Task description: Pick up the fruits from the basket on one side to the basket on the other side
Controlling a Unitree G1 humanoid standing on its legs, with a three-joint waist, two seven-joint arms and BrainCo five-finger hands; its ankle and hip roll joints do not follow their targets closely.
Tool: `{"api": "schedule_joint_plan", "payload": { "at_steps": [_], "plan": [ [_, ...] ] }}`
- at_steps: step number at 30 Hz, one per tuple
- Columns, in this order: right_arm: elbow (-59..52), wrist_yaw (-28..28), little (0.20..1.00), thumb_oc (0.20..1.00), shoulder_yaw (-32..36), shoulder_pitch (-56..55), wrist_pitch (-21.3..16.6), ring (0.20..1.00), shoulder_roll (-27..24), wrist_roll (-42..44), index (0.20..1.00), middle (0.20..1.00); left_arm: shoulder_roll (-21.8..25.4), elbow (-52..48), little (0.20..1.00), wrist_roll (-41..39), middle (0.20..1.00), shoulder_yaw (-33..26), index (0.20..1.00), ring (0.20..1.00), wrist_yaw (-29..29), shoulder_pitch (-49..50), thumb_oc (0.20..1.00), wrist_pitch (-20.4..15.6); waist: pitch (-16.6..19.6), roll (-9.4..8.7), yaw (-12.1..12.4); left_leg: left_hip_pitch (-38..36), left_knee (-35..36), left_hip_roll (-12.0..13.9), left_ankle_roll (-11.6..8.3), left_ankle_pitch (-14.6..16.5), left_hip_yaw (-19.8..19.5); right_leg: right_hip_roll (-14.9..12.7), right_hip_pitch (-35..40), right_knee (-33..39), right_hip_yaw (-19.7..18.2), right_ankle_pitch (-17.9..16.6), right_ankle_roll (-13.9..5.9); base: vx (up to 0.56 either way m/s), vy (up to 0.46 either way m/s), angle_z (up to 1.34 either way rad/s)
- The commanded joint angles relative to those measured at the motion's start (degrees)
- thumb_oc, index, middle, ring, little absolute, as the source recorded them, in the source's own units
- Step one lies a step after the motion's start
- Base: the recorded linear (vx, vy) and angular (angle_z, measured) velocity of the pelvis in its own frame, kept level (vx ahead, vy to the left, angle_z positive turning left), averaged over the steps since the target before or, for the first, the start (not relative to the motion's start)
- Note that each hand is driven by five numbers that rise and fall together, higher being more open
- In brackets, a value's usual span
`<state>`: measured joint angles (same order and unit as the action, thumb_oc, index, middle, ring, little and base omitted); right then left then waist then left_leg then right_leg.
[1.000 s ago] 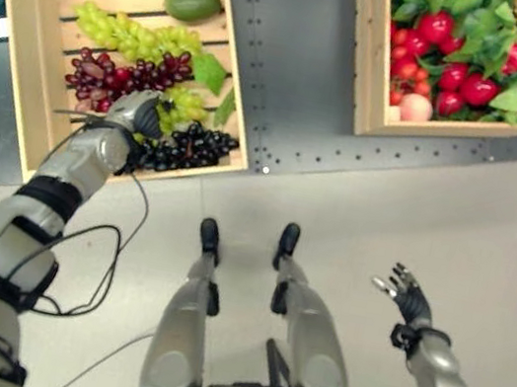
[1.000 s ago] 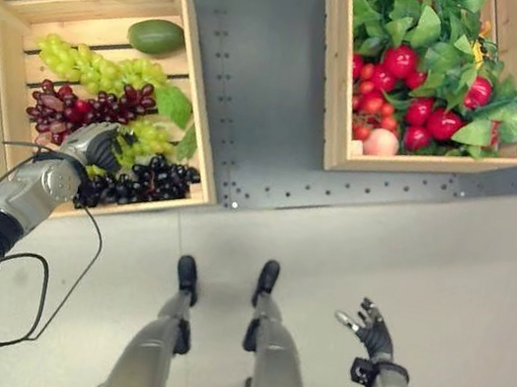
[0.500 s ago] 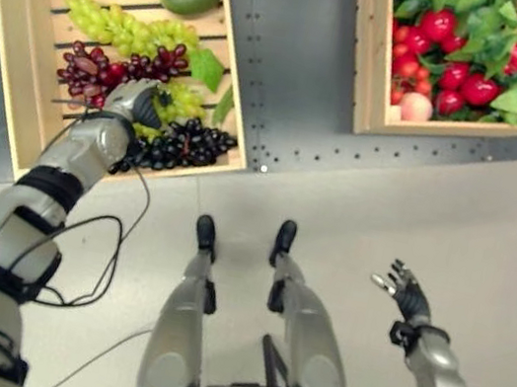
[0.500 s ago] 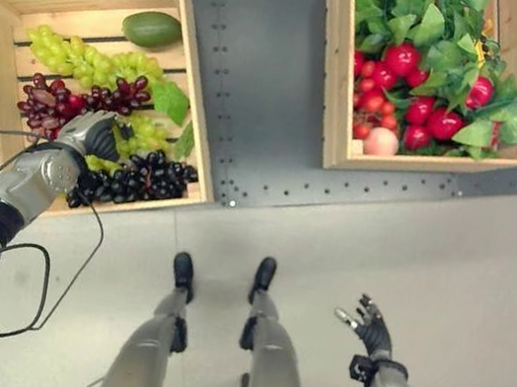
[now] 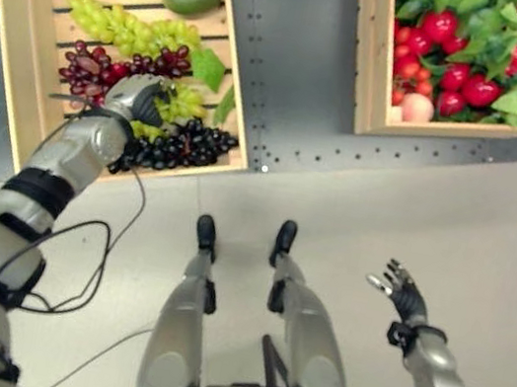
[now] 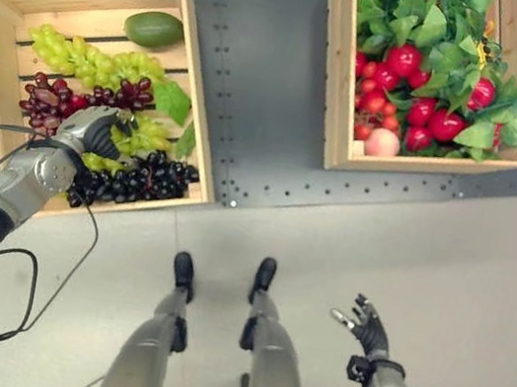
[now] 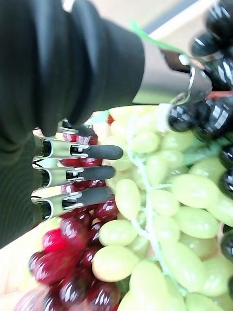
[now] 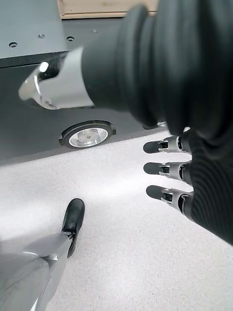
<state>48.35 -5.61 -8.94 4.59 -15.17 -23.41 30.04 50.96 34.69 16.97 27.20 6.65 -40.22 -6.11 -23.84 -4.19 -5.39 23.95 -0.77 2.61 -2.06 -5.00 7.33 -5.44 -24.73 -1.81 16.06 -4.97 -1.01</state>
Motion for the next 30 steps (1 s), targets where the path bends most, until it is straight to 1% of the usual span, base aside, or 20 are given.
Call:
{"api": "schedule_joint_plan", "payload": {
  "at_steps": [1, 2, 3, 4, 5, 7, 12, 18, 25, 26, 30],
  "plan": [
    [-1.67, -0.29, 1.0, 1.0, 2.02, -3.92, -1.92, 1.0, -1.93, 1.77, 1.0, 1.0, 2.2, -3.02, 1.0, -1.22, 1.0, -4.34, 1.0, 1.0, -0.15, 2.58, 1.0, -1.99, 1.74, 1.8, 0.82, 0.51, -7.72, -3.02, 2.67, 9.97, -1.75, -0.49, -1.28, -5.22, 1.2, 3.88, -5.51, -0.01, -0.003, 0.04],
    [-1.68, -0.29, 1.0, 1.0, 1.94, -3.92, -1.92, 1.0, -1.96, 1.77, 1.0, 1.0, 2.27, -3.24, 1.0, -1.21, 1.0, -4.58, 1.0, 1.0, -0.22, 2.85, 1.0, -1.93, 1.76, 1.79, 0.74, 0.49, -7.71, -3.02, 2.67, 9.97, -1.73, -0.49, -1.26, -5.22, 1.18, 3.88, -5.51, -0.1, -0.002, 0.05],
    [-1.68, -0.46, 1.0, 1.0, 2.45, -4.14, -1.89, 1.0, -2.07, 1.76, 1.0, 1.0, 3.24, -5.54, 1.0, -1.7, 1.0, -6.22, 1.0, 1.0, -0.5, 4.98, 1.0, -2.48, 1.4, 1.67, 0.99, 1.11, -7.68, -3.38, 2.97, 8.41, -1.13, -1.02, -1.68, -4.91, 1.83, 2.63, -4.9, -0.1, -0.011, 0.03],
    [-1.66, -0.61, 1.0, 1.0, 3.04, -4.54, -1.8, 1.0, -2.02, 1.81, 1.0, 1.0, 4.26, -8.47, 1.0, -2.06, 1.0, -7.87, 1.0, 1.0, -0.97, 7.21, 1.0, -3.02, 1.3, 1.84, 1.39, 1.03, -7.63, -3.4, 2.97, 8.34, -1.22, -1.05, -1.53, -4.8, 1.88, 2.6, -4.9, 0.0, 0.0, 0.0],
    [-1.54, -0.83, 1.0, 1.0, 3.24, -5.01, -1.73, 1.0, -1.98, 1.8, 1.0, 1.0, 5.09, -10.19, 1.0, -2.4, 1.0, -9.81, 1.0, 1.0, -1.58, 10.01, 1.0, -3.16, 1.41, 2.33, 1.89, 0.11, -7.47, -3.14, 2.62, 9.8, -2.04, -0.55, -0.89, -5.0, 1.34, 3.84, -5.45, 0.07, -0.026, -0.01],
    [-1.48, -1.14, 1.0, 1.0, 3.48, -5.44, -1.65, 1.0, -2.04, 1.8, 1.0, 1.0, 5.95, -12.07, 1.0, -2.42, 1.0, -11.69, 1.0, 1.0, -1.95, 12.16, 1.0, -3.46, 1.21, 2.51, 2.2, -0.1, -7.26, -3.24, 2.58, 9.65, -2.17, -0.57, -0.61, -4.85, 1.48, 3.8, -5.42, 0.03, -0.012, 0.01],
    [-0.98, -1.31, 1.0, 1.0, 3.53, -5.43, -1.5, 1.0, -2.27, 1.75, 1.0, 1.0, 6.39, -11.88, 1.0, -1.75, 1.0, -12.6, 1.0, 1.0, -1.82, 13.39, 1.0, -3.58, 0.87, 2.73, 2.31, -0.28, -6.89, -3.24, 2.4, 9.22, -2.3, -0.68, -0.22, -4.36, 1.61, 3.6, -5.44, -0.02, -0.005, 0.03],
    [-1.25, -1.26, 1.0, 1.0, 3.06, -4.63, -1.33, 1.0, -2.55, 1.66, 1.0, 1.0, 5.31, -6.45, 1.0, -0.58, 1.0, -10.02, 1.0, 1.0, -0.85, 9.9, 1.0, -2.43, 0.38, 2.38, 2.05, -0.22, -6.44, -3.25, 2.35, 8.75, -2.3, -0.61, -0.35, -4.06, 1.77, 3.22, -5.48, 0.0, 0.0, 0.0],
    [-2.51, -0.96, 1.0, 1.0, 2.27, -3.95, -1.47, 1.0, -2.78, 1.34, 1.0, 1.0, 2.74, 1.65, 1.0, 1.4, 1.0, -5.21, 1.0, 1.0, 1.29, 2.11, 1.0, -0.92, 0.09, 1.51, 1.1, 0.32, -6.82, -3.03, 2.52, 8.83, -2.02, -0.47, -0.94, -4.39, 1.56, 3.2, -5.52, 0.0, 0.0, 0.0],
    [-2.96, -0.86, 1.0, 1.0, 1.81, -3.71, -1.54, 1.0, -2.76, 1.44, 1.0, 1.0, 2.51, 2.25, 1.0, 1.38, 1.0, -4.04, 1.0, 1.0, 1.81, -0.19, 1.0, -0.59, 0.02, 1.29, 0.76, 0.44, -6.84, -2.99, 2.51, 8.79, -1.97, -0.39, -1.05, -4.39, 1.47, 3.13, -5.53, 0.0, 0.0, 0.0],
    [-3.21, -0.73, 1.0, 1.0, 1.28, -3.51, -1.62, 1.0, -2.59, 1.64, 1.0, 1.0, 1.89, 4.43, 1.0, 1.47, 1.0, -2.29, 1.0, 1.0, 2.26, -2.98, 1.0, -0.31, 0.01, 1.08, 0.32, 0.83, -7.14, -2.86, 2.57, 8.88, -1.83, -0.4, -1.55, -4.75, 1.41, 3.15, -5.56, 0.0, 0.0, 0.0]
  ]
}}
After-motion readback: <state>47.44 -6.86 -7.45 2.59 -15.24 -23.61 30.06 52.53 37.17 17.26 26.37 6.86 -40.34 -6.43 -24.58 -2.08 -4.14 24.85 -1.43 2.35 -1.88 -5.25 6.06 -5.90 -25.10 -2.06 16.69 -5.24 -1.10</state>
